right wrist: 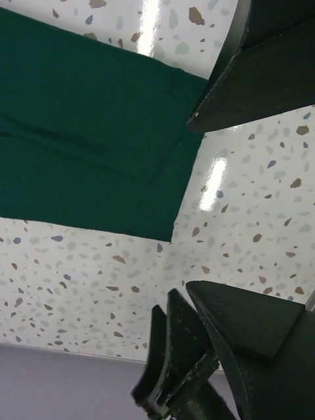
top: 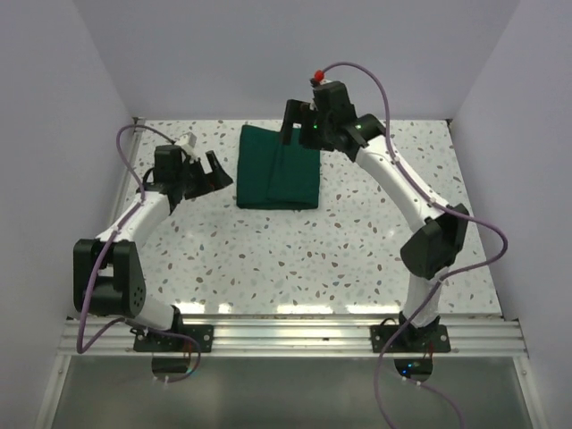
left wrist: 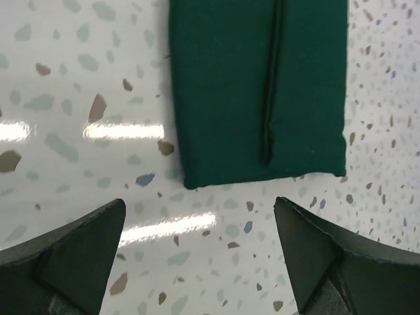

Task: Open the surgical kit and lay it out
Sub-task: Open the surgical kit at the center of the board.

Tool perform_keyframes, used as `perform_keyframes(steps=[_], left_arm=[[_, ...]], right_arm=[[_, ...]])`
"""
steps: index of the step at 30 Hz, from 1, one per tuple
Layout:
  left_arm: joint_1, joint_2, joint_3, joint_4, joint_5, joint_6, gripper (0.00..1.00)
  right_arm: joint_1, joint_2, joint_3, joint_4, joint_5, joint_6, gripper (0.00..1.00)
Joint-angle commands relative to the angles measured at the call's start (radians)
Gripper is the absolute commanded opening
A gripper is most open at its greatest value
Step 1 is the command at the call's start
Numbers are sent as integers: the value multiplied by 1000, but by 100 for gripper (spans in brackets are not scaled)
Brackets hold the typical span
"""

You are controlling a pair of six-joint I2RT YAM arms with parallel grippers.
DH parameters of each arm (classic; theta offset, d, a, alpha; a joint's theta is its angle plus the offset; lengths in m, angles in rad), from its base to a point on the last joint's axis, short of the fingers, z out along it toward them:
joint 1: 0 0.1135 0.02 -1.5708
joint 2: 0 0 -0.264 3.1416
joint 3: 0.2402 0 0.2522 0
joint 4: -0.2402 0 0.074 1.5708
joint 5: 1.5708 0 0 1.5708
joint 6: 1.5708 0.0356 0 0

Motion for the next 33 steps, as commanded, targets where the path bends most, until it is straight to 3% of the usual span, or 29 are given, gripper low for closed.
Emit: perform_keyframes(steps=[1,4,8,13,18,27,30,33], left_arm=[[-26,-98,116,-3,-198,69,100],[-23,-27,169,-158,-246,144,99],[-32,-69,127,-132,-242,102,99],[-40,-60,149,-157,-192,77,97],[-40,-24,249,-315,-247,151,92],[-40,-112,170,-330,-251,88,92],[-40,-128,154,-336,-258,76,92],[-40,-154,132,-335,-267,69,92]], right_arm=[[43,136,172,-206,131,-38,98],[78,281,374,-296,154,-18,98],[133,512,612,-416,226,-53,98],[165,565,533,-370,244,-47,96],[169,649,523,-355,208,-70,92],[201,725,568,-318,218,-95,88],[205,761,592,-370,293,-110,73],[205,771,582,-391,336,-119,32]])
